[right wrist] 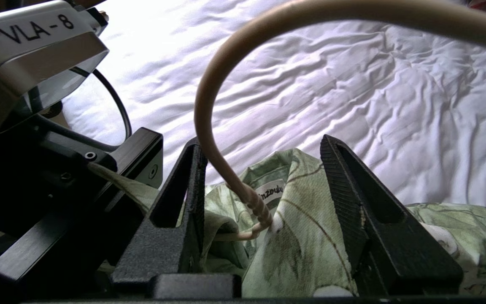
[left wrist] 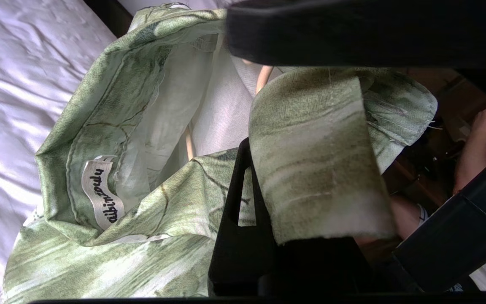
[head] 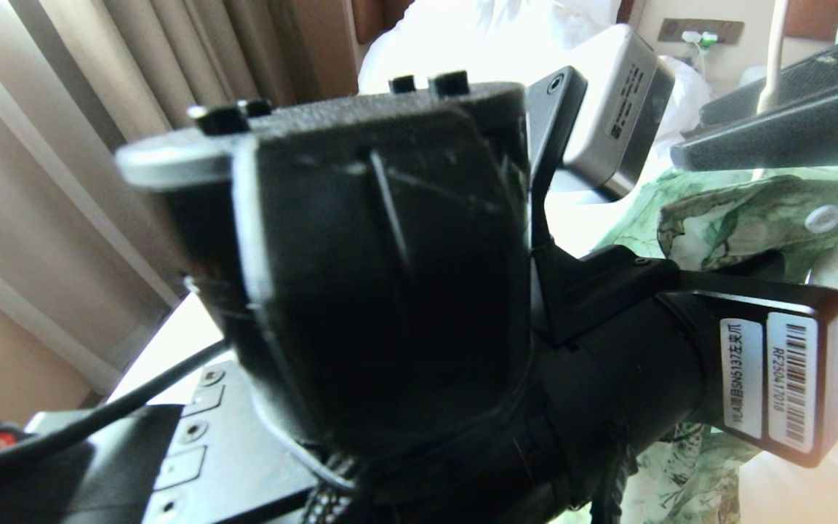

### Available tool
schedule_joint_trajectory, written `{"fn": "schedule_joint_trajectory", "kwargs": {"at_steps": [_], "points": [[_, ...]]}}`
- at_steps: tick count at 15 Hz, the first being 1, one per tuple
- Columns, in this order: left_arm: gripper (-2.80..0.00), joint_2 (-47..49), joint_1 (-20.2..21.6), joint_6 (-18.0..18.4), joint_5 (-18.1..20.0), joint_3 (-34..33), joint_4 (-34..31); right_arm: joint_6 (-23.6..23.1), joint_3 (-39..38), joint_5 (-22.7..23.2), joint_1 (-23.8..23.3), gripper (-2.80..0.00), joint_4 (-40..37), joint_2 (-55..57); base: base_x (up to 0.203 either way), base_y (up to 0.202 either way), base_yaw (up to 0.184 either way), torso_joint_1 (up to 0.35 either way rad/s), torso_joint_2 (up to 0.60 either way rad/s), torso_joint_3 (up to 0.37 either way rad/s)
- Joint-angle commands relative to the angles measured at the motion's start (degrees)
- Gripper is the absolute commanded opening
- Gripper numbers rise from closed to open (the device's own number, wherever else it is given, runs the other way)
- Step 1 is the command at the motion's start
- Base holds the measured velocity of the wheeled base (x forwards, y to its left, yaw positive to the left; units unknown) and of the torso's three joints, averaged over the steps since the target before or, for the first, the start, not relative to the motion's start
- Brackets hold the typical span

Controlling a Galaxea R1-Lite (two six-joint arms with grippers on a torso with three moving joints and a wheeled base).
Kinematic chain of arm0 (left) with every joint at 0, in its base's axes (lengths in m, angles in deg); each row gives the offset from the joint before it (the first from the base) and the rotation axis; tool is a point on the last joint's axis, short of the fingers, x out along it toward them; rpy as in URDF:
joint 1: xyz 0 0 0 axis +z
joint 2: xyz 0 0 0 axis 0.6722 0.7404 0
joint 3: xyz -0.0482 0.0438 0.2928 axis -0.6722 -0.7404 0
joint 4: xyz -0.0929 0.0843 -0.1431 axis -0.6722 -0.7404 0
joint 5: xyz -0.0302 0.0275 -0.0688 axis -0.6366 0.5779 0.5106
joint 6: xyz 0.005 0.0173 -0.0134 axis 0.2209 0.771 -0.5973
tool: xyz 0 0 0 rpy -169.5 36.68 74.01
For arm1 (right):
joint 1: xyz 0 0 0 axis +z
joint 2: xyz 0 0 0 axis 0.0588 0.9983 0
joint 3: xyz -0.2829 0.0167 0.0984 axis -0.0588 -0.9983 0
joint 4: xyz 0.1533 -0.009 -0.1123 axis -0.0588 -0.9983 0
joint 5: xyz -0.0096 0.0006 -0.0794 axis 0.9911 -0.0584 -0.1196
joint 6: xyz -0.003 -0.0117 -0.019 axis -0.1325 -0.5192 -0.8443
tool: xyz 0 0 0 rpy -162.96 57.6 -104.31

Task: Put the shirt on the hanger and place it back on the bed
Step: Take the clothes hanger out of the clothes

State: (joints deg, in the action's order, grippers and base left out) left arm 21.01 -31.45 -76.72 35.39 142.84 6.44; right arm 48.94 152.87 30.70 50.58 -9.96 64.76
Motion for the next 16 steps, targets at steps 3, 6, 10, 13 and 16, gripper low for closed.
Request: {"fn": "schedule_joint_trajectory", "kwargs": {"at_steps": [3, 6, 10, 13, 16], "points": [[-2.80, -0.8, -1.2, 0.2, 0.0, 1.2, 0.0, -0.1, 0.1, -2.5, 1.4, -2.80, 0.7, 1.1, 0.000, 0.000, 0.000, 0.000, 0.00, 0.000], [-2.80, -0.3, -1.9, 0.8, 0.0, 1.3, -0.2, -1.0, 0.1, -3.5, 2.0, -2.80, 0.7, 1.1, 0.000, 0.000, 0.000, 0.000, 0.00, 0.000], [-2.80, -0.2, -1.8, 4.1, 0.2, 0.7, 0.0, -2.8, 0.0, -5.5, 2.6, -2.80, 0.7, 1.0, 0.000, 0.000, 0.000, 0.000, 0.00, 0.000], [-2.80, -0.3, -1.7, 4.1, 0.1, -0.4, 0.2, -2.8, 0.0, -5.6, 2.6, -2.80, 0.7, 0.9, 0.000, 0.000, 0.000, 0.000, 0.00, 0.000], [0.00, -1.1, -1.8, 4.5, 0.1, -1.1, 0.2, -2.8, 0.0, -5.6, 2.6, -2.80, 0.7, 0.9, 0.000, 0.000, 0.000, 0.000, 0.00, 0.000]]}}
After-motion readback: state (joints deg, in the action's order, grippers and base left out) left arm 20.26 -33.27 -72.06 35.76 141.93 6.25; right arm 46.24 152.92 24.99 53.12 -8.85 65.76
